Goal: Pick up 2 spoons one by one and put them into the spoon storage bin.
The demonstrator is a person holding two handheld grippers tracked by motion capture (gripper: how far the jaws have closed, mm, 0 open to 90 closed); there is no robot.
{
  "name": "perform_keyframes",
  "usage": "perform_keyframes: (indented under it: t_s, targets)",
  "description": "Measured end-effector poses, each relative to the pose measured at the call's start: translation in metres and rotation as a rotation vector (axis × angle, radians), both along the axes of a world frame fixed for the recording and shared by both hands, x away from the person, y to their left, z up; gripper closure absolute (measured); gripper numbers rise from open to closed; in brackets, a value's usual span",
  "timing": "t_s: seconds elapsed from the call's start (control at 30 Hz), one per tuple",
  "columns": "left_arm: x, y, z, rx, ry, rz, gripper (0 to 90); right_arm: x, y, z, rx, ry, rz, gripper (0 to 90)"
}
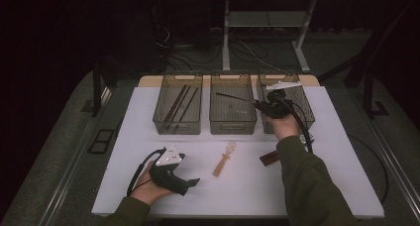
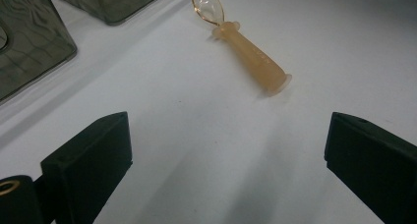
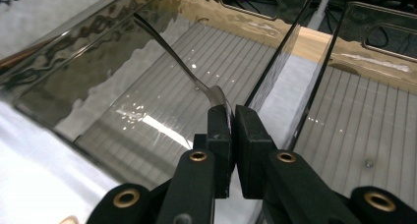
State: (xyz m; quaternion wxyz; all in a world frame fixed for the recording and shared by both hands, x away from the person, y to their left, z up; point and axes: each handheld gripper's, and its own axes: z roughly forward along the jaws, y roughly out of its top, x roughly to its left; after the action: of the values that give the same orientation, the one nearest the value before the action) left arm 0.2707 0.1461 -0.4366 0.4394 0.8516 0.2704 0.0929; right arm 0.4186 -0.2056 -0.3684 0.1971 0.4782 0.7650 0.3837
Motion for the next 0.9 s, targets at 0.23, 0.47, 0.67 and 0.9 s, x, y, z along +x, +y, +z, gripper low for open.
perform_keyframes:
  t_s: [0.23,0.47,0.67,0.9]
  targets:
    - [-0.001,-0.001,0.0,0.003,-0.003,-0.005,2.7,0.015,0.014,-0.002,-0.032,0.015,-0.019,85.1]
    - [0.0,0.0,0.0,0.016,-0.012,-0.015,2.7,0.022,0.026,-0.005,-0.037,0.009,-0.004,76.6]
    - [0.0,0.0,0.001,0.023,-0.015,-0.02,2.7,0.021,0.03,-0.003,-0.035,-0.018,0.017,63.1]
    - [0.0,-0.001,0.0,0.008,-0.007,-0.013,2.7,0.018,0.025,0.0,0.033,0.01,0.039,53.7]
